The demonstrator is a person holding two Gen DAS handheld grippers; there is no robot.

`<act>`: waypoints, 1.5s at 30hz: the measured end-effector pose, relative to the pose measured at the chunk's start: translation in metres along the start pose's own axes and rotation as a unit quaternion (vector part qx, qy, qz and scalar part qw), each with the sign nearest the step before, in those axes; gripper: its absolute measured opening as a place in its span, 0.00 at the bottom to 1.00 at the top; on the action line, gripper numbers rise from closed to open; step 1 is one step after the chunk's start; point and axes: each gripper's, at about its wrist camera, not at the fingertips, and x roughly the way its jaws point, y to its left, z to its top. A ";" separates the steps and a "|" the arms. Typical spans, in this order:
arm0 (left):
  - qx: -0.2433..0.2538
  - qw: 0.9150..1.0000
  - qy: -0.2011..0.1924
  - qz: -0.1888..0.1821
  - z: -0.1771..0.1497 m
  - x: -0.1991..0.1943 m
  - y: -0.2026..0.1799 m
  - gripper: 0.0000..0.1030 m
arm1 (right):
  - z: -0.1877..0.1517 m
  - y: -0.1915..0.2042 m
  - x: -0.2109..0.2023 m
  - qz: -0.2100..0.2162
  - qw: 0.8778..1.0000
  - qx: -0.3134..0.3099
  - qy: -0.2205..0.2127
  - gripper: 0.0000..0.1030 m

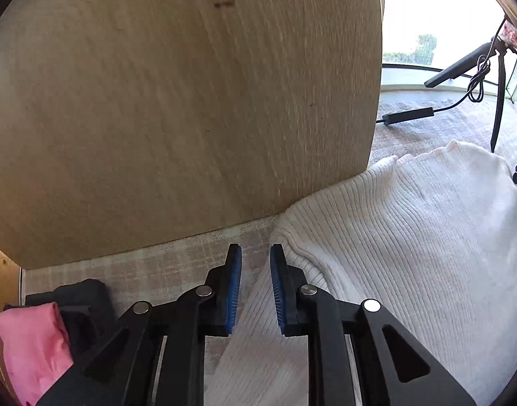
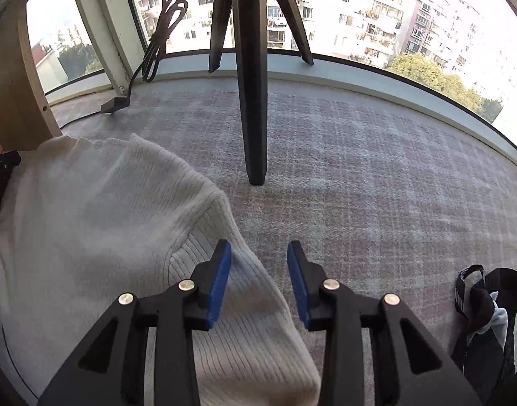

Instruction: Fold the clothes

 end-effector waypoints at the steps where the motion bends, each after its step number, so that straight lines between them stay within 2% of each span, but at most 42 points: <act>1: -0.006 1.000 -0.011 -0.006 -0.008 -0.024 0.010 0.18 | -0.001 -0.002 -0.014 0.016 1.000 0.007 -0.013 0.33; 4: -0.035 0.999 -0.037 -0.011 -0.043 -0.099 0.042 0.19 | -0.008 0.000 -0.066 0.065 0.996 0.023 -0.053 0.34; 6: -0.065 0.997 -0.047 -0.001 -0.068 -0.144 0.062 0.23 | -0.013 0.005 -0.099 0.100 0.992 0.028 -0.077 0.34; 8: -0.082 0.996 -0.044 0.016 -0.097 -0.175 0.082 0.26 | -0.019 0.029 -0.127 0.128 0.988 0.008 -0.089 0.34; 9: -0.089 0.995 -0.040 0.034 -0.115 -0.189 0.091 0.30 | -0.022 0.041 -0.141 0.141 0.985 -0.004 -0.095 0.34; 10: -0.098 0.993 -0.030 0.057 -0.135 -0.200 0.098 0.31 | -0.025 0.055 -0.151 0.157 0.983 -0.017 -0.098 0.34; 12: -0.126 0.989 -0.005 0.079 -0.179 -0.210 0.113 0.31 | -0.032 0.086 -0.166 0.192 0.975 -0.044 -0.099 0.34; 15: -0.178 0.980 0.014 0.085 -0.242 -0.221 0.135 0.31 | -0.040 0.141 -0.175 0.238 0.963 -0.091 -0.085 0.34; 19: -0.221 0.971 0.037 0.083 -0.296 -0.210 0.147 0.34 | -0.060 0.214 -0.166 0.282 0.948 -0.138 -0.054 0.34; 21: -0.238 0.968 0.051 0.065 -0.313 -0.189 0.152 0.34 | -0.077 0.252 -0.150 0.291 0.946 -0.143 -0.023 0.34; 24: -0.236 0.968 0.069 0.046 -0.326 -0.153 0.157 0.34 | -0.101 0.302 -0.126 0.294 0.944 -0.150 0.003 0.34; 26: -0.232 0.969 0.077 0.025 -0.330 -0.132 0.162 0.34 | -0.112 0.332 -0.108 0.284 0.947 -0.148 0.013 0.34; 30: -0.214 0.974 0.076 -0.013 -0.330 -0.106 0.171 0.34 | -0.109 0.373 -0.060 0.272 0.957 -0.098 0.040 0.34; 35: -0.200 0.977 0.067 -0.041 -0.324 -0.092 0.177 0.34 | -0.093 0.403 0.006 0.276 0.958 -0.007 0.072 0.34; 39: -0.194 0.978 0.048 -0.065 -0.324 -0.096 0.184 0.34 | -0.083 0.418 0.047 0.268 0.959 0.038 0.082 0.34; 43: -0.153 0.986 0.047 -0.055 -0.318 -0.095 0.191 0.34 | -0.079 0.424 0.060 0.283 0.955 0.053 0.074 0.34; 45: -0.137 0.988 0.045 -0.058 -0.312 -0.093 0.194 0.35 | -0.079 0.425 0.061 0.286 0.954 0.052 0.075 0.28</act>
